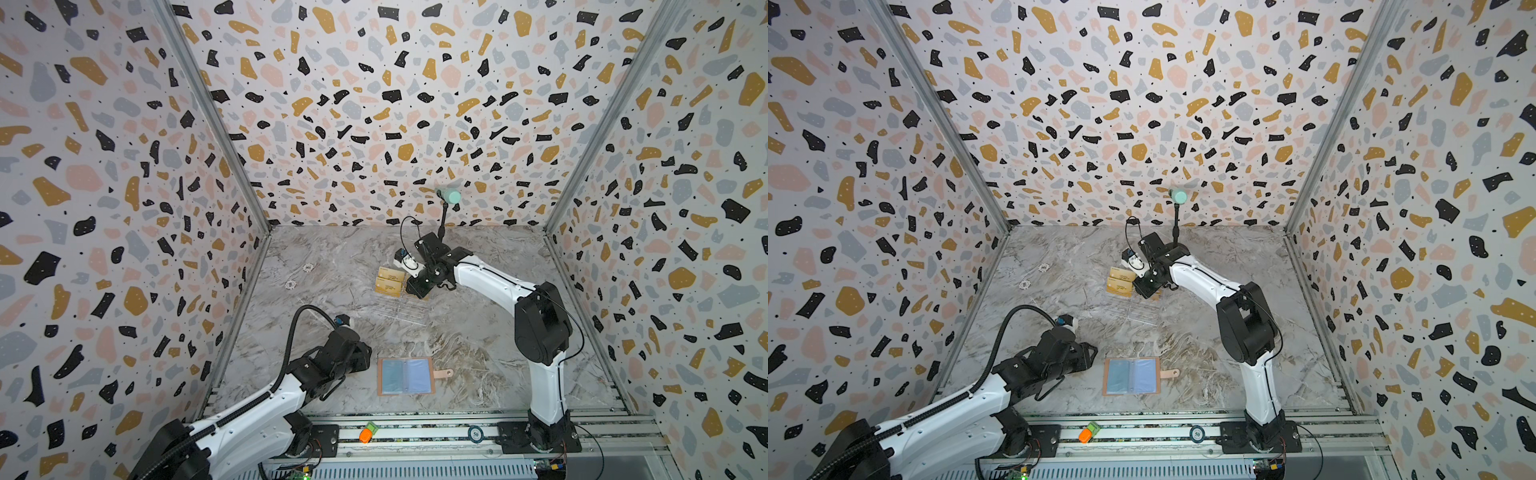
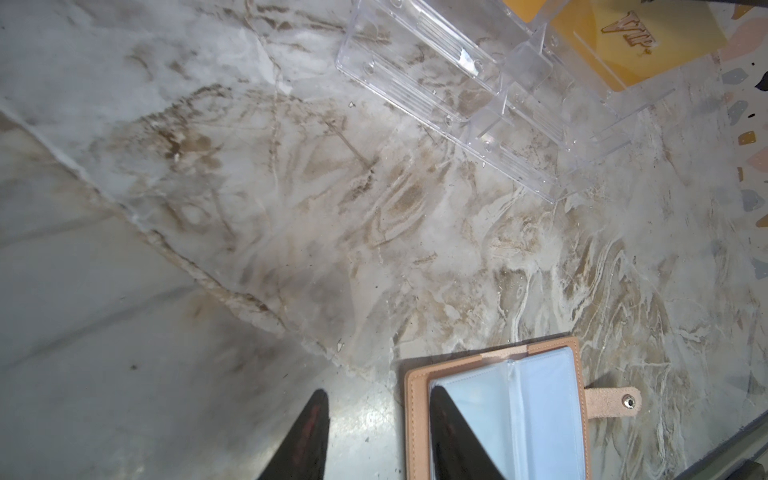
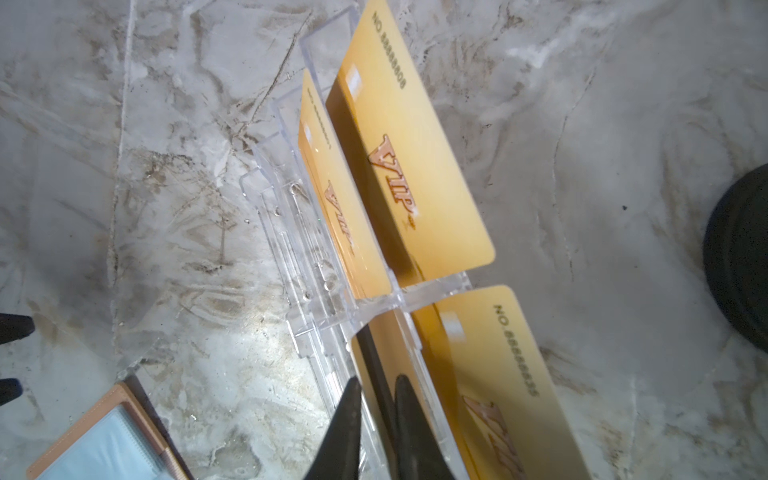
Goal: Put the credit cards into the card holder
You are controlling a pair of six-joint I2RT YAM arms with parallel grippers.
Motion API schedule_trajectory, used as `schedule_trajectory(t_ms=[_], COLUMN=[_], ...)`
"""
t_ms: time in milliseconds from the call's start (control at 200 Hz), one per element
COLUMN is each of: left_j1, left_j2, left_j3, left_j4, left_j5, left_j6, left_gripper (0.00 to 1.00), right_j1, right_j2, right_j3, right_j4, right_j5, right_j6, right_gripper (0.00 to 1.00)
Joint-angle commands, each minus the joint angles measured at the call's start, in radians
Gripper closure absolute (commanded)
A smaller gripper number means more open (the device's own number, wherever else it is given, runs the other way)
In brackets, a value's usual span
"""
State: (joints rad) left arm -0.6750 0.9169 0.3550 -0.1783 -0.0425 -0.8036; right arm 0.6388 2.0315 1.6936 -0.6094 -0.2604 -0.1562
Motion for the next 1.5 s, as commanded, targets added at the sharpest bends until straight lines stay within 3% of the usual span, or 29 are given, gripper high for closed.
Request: schedule_trajectory(t_ms=[0, 200, 691, 976, 1336, 1497], left_j1=[0.005, 0.005, 0.005, 0.005, 0.005, 0.003], left_j2=[0.005, 0.005, 0.011, -0.004, -0.015, 0.009], left_j3=[-0.013, -0.010, 0.039, 0.076, 0.105, 0.079], left_j4=[0.027, 0.030, -0.011, -0.042, -0.069, -0.001], left_j5=[0.008, 0.009, 0.006, 0.009, -0.003, 0.021], left_j6=[0.012, 0.007, 0.009, -0.001, -0.037, -0.074], left_gripper=[0.57, 0.57, 0.57, 0.57, 0.59, 0.61], right_j1=[0.002, 0.002, 0.002, -0.002, -0.002, 0.000], right_j2=[-0.008, -0.035, -0.028, -0.072, -0.203, -0.312], right_j3=[0.010, -0.019, 0.020, 0.040, 0.035, -0.125], right_j4=[-0.037, -0.022, -0.026, -0.017, 0.014, 0.138], right_j5=[0.040, 0.058, 0.044, 0.027, -0.054, -0.139], right_j6=[-0.017, -0.029, -0.073, -0.085, 0.044, 0.175], right_gripper=[0.82, 0.83, 1.00, 1.00, 1.00, 1.00])
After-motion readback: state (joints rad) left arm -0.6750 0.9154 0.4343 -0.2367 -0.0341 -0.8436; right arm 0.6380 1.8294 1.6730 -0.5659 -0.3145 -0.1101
